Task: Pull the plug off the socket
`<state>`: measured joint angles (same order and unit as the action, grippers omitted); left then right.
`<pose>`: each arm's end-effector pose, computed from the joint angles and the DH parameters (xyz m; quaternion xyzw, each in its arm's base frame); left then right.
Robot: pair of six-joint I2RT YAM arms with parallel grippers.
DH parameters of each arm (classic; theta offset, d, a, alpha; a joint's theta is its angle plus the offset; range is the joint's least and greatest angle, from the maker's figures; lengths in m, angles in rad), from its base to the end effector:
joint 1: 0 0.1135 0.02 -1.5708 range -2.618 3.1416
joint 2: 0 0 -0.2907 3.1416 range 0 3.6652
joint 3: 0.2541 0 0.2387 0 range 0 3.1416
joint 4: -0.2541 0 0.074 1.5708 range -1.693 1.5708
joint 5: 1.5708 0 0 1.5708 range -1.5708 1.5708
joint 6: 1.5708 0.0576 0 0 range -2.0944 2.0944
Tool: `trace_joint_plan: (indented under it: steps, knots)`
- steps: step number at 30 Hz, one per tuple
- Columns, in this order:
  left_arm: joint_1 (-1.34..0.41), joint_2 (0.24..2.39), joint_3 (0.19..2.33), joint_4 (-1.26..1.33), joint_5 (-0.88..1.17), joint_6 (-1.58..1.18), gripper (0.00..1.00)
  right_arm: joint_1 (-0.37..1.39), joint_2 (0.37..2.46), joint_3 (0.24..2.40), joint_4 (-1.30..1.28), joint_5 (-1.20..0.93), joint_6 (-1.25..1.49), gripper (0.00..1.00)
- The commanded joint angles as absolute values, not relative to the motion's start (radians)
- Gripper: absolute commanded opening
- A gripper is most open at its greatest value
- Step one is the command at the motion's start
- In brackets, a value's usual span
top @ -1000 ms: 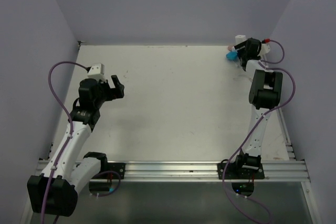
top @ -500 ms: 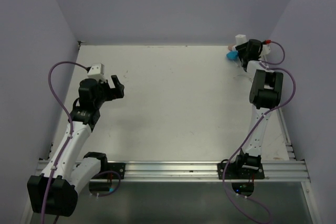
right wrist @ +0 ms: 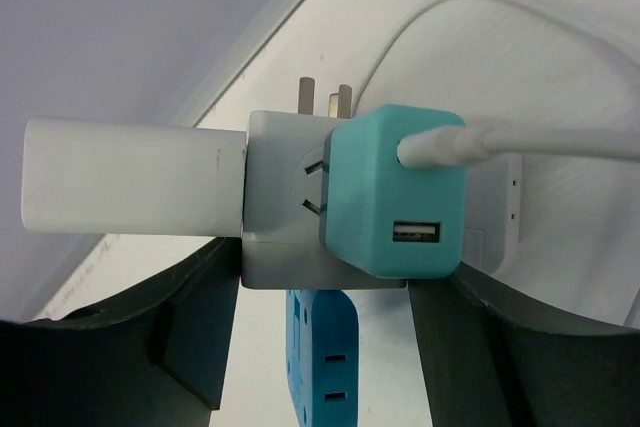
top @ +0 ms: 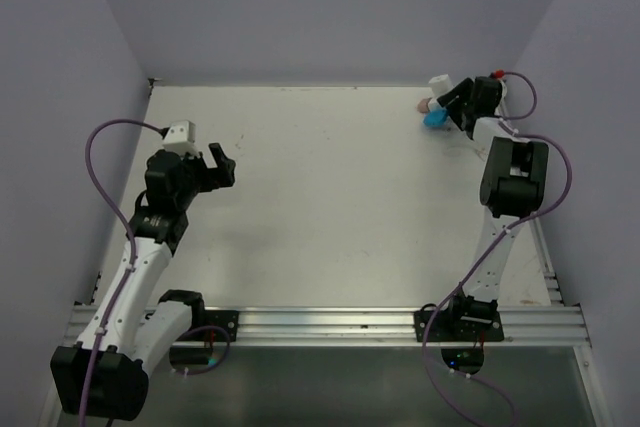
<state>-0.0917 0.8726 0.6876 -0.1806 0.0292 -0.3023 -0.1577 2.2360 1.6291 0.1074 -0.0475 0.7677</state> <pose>0.1932 -0.0195 0.3056 -0.0783 0.8201 -0.1227 0.5534 0.5326 -0.0819 0.1967 0.3729 0.7747 0.1727 0.4806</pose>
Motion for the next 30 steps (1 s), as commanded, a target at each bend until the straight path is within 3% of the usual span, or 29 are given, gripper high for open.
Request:
trace_joint_plan:
  steps: [1, 12, 22, 30]
  knots:
    - [-0.084, 0.847, 0.687, -0.130, 0.070, -0.279, 1.00, -0.121, 2.033, 1.556, 0.092, -0.194, 0.615, 0.00]
    - [-0.086, 0.818, 0.661, -0.109, 0.219, -0.279, 1.00, 0.064, 1.577, 1.100, -0.060, -0.371, 0.324, 0.00]
    - [-0.103, 0.831, 0.629, -0.032, 0.413, -0.316, 1.00, 0.150, 1.267, 0.781, 0.021, -0.528, 0.298, 0.00]
    - [-0.317, 0.925, 0.615, -0.018, 0.344, -0.483, 0.99, 0.239, 1.152, 0.589, 0.198, -0.494, 0.341, 0.00]
